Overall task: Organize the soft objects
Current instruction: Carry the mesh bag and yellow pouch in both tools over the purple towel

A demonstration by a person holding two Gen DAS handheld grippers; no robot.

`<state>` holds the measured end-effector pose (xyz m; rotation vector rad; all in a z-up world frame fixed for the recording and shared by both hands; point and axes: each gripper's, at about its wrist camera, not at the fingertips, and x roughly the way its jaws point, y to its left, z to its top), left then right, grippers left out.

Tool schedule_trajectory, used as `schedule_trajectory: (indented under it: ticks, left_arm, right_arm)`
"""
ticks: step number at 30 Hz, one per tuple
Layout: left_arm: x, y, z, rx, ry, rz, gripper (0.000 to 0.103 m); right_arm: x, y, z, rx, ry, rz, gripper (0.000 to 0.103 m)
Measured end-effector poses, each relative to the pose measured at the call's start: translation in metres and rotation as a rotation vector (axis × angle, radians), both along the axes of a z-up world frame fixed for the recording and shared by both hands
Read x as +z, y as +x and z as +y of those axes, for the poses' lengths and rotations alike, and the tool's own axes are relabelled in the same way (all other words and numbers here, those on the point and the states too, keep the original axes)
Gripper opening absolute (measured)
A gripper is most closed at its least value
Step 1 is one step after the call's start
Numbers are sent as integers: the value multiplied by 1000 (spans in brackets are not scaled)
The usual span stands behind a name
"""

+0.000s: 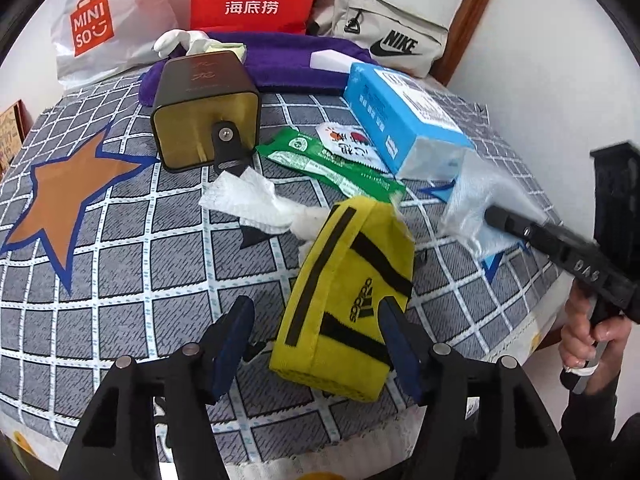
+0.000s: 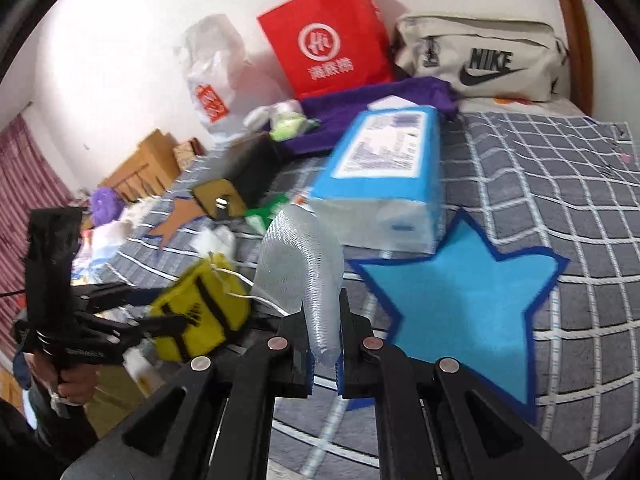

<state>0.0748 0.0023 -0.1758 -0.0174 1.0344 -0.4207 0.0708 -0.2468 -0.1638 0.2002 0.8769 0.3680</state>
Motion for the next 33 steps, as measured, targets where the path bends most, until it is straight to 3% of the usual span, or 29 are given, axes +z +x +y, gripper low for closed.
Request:
schedule_trajectory:
  ticks: [2,4,8,17,33]
  left_arm:
    - [-3,1,-3,-1,4,-3,44]
    - [-5,1,-6,-5,14,-13,41]
    - [4,-1,-1,-8,-30,-37,24]
    - [23,4,22,58,-56,-64,16]
    - [66,18,40,152,-66,-141,15]
  right_arm:
    - [-8,4,-5,-26,-32,35,8]
    - [-15,6,-8,-33,-47,64,8]
    - [-25,8,-6,-36,-85,88,8]
    - [-15,11,-3,-26,-79,73,8]
    - [38,19,9,32,-68,-30,8]
